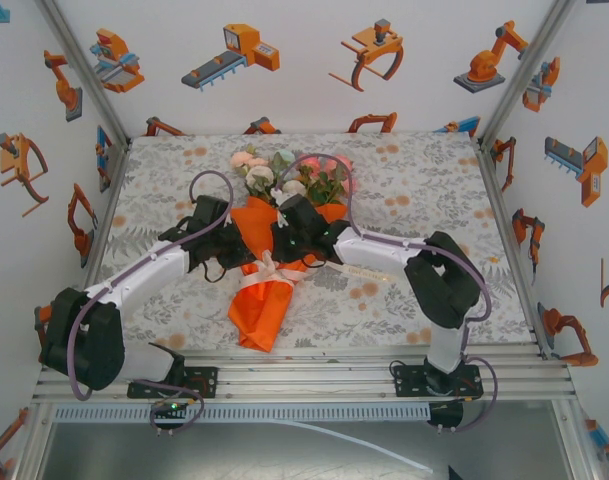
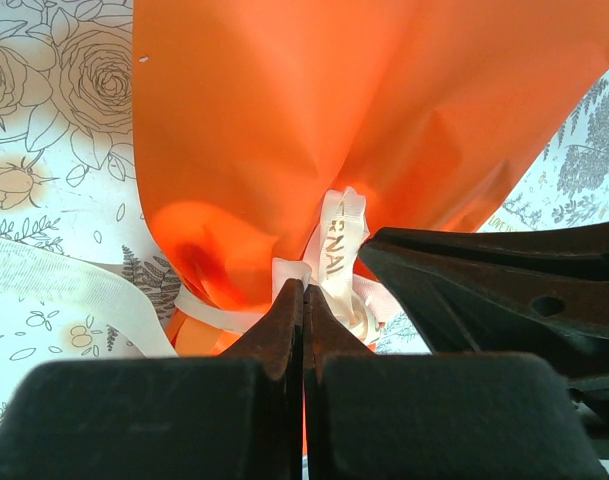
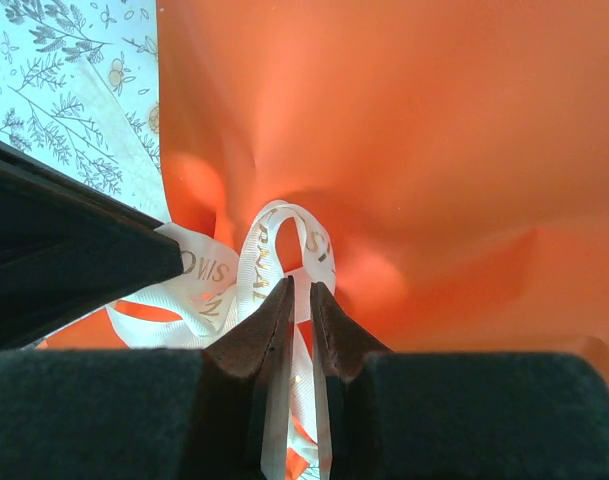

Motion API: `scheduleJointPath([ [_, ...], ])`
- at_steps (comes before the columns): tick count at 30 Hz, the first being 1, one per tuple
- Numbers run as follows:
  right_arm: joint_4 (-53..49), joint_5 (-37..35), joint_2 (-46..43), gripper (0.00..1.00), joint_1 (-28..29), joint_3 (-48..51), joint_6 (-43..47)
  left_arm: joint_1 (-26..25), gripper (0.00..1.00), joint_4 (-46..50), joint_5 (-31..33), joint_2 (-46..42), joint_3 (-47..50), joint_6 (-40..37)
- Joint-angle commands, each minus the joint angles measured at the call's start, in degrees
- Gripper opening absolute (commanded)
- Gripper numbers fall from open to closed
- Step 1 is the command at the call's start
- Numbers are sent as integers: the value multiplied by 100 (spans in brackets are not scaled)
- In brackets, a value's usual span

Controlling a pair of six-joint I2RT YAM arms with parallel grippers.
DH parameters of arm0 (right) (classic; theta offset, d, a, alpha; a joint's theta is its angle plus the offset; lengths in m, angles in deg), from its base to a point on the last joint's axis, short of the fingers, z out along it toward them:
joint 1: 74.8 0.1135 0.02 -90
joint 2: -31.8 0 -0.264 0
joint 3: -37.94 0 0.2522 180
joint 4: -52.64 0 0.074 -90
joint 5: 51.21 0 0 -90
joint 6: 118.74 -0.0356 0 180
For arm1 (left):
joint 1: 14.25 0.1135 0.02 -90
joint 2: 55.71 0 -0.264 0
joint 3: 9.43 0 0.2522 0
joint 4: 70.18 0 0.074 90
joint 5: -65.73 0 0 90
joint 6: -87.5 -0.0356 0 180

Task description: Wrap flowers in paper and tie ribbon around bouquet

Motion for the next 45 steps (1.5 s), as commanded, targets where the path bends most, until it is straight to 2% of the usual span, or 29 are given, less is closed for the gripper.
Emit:
scheduleJointPath([
  [1,1,301,121,17,46,-155,148,32,0,96,-23,-134,35,-117],
  [8,116,434,-51,19,49,-39,229,37,0,41,-101,-65,52,-76],
  [12,-231,-341,-74,17,56,-25,375,40,0,42,-102,-106,69,-61],
  [14,-384,-470,-7,16,56,-67,512,41,0,52,-102,-116,79,-61],
  [21,-205,65,288,17,155,-278,613,48,0,29,-117,-89,79,-44],
  [26,492,805,128,21,152,-7,584,50,0,63,-73,-57,95,-55],
  [31,1080,1187,-131,23,111,275,352,90,0,170,106,-92,147,-97],
  [37,1512,1866,-42,24,98,466,281,121,0,45,-197,-207,227,-132],
  [41,549,1177,-82,31,101,317,722,116,0,131,-95,-346,312,-154],
  [45,-83,766,-312,32,98,226,1165,129,0,-14,-243,-398,387,-212],
])
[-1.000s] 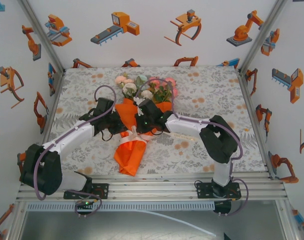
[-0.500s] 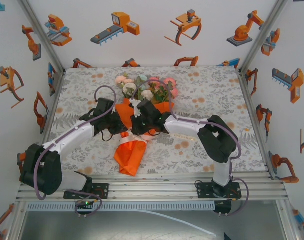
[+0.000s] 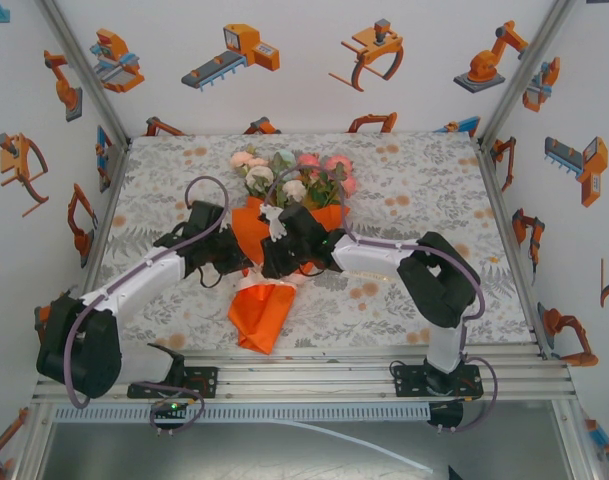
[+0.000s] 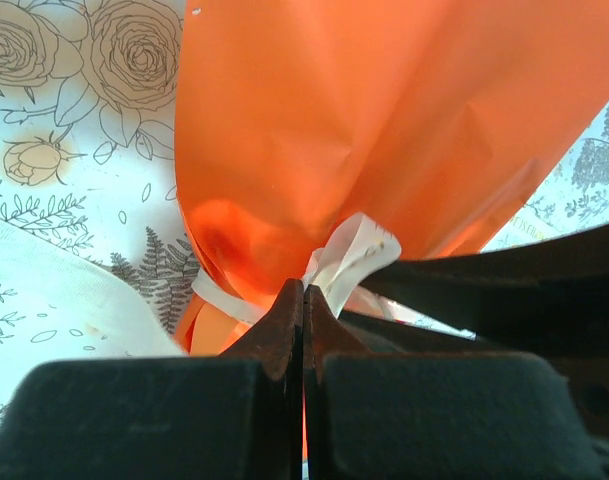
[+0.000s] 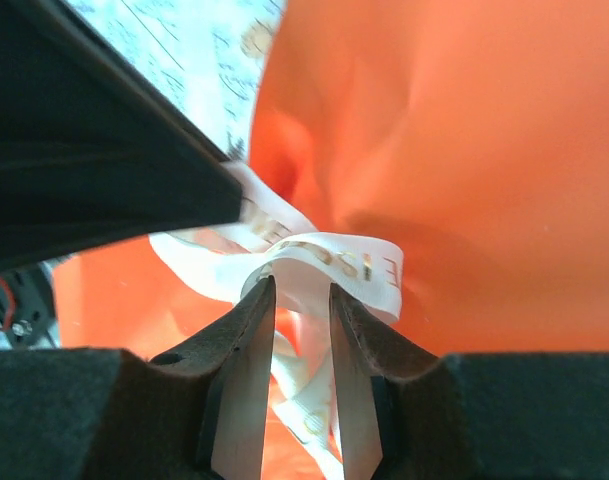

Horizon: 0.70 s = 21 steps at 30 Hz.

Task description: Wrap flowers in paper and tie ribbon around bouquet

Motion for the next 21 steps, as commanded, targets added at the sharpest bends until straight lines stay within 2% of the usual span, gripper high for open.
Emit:
scheduleJointPath([
  [1,-629,-440,-432,32,-12,-165,461,19,0,-47,-175,-103,62,-177],
  [12,-1075,-898,-578,33,-24,-167,330,17,0,-138,-228,-77,67,-152],
  [21,-1517,-424,-195,31,-10,-572,375,18,0,-141,-211,-10,45,-126],
])
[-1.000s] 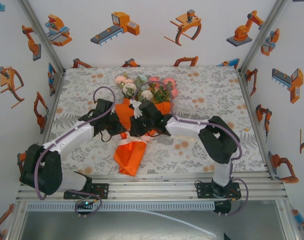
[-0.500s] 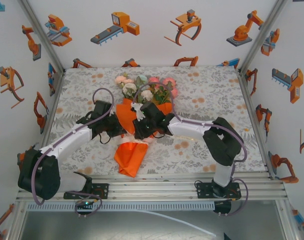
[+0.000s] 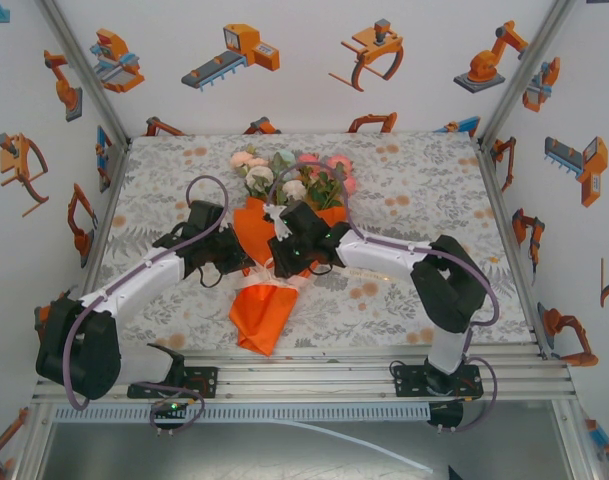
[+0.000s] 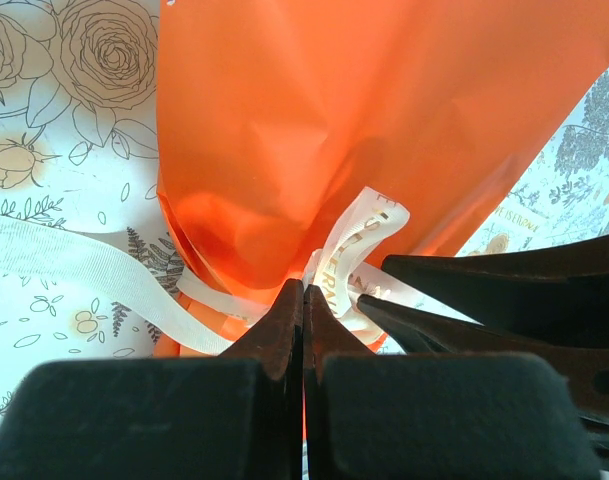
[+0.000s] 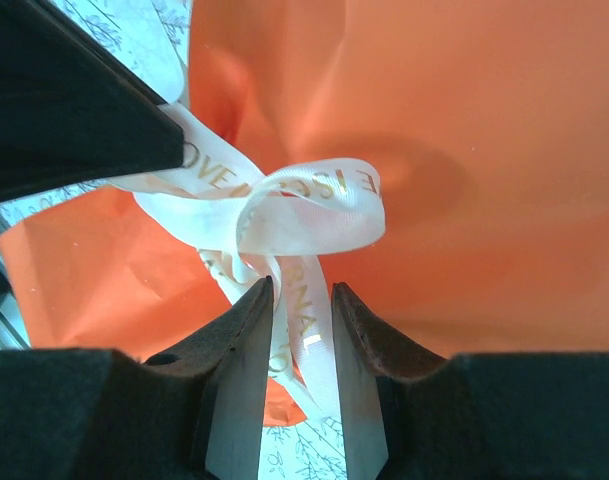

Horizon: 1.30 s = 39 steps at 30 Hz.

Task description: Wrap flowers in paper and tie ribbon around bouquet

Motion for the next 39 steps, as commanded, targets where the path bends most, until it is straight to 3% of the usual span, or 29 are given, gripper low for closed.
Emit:
scheduleJointPath([
  [1,-285,172,147,30,-9,-272,107,13,0,-59,-65,4,43,-89],
  [6,-267,63,133,15,-10,-293,77,19,0,-63,-123,11,41,-89],
  [10,-345,124,91,27,-10,-372,83,15,0,-69,-94,-3,67,-91],
  [13,-411,244,159,28,-10,-384,77,19,0,-73,-102,8,54,-89],
  [24,-589,201,398,21,-10,-443,124,15,0,-78,-112,9,54,-78],
  [33,-438,-21,-62,0,-10,-353,109,15,0,-29,-208,-47,69,-86],
  [39,-53,42,-393,0,-21,-126,13,-24,0,25,-391,-132,203,-76],
])
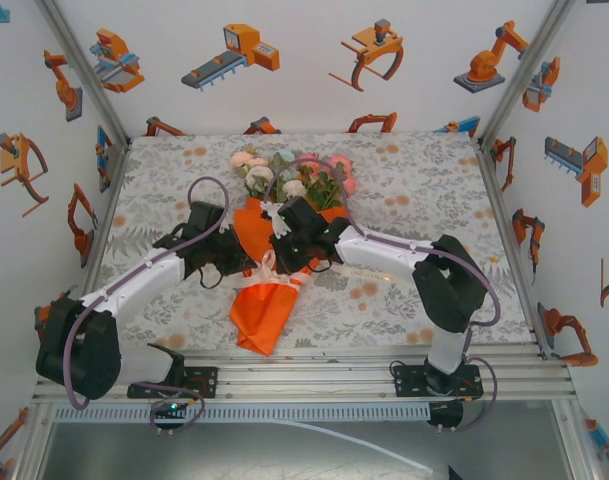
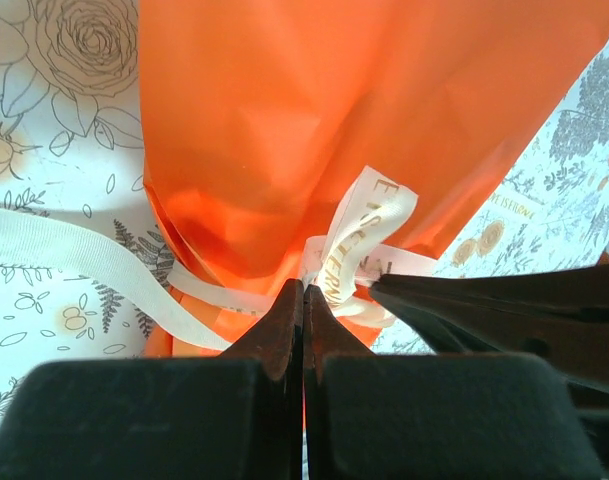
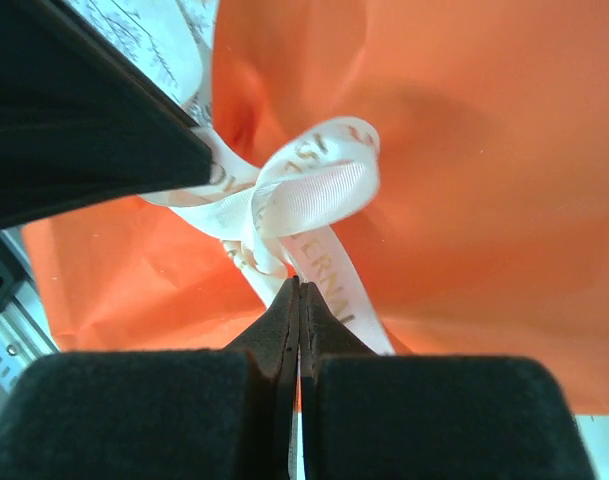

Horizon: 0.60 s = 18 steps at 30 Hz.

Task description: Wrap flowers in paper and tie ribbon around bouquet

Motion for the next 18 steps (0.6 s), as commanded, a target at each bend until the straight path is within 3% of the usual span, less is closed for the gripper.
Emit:
scheduleJointPath([
  [1,328,12,-366,0,-19,139,-73,-23,0,48,-186,-131,138,-68],
  [9,514,-36,-511,0,-50,350,-158,-59,0,-81,-641,-103,20,-77],
  [18,808,-188,-627,0,-192,595,-429,-53,0,1207,-539,-195,-667,-556],
])
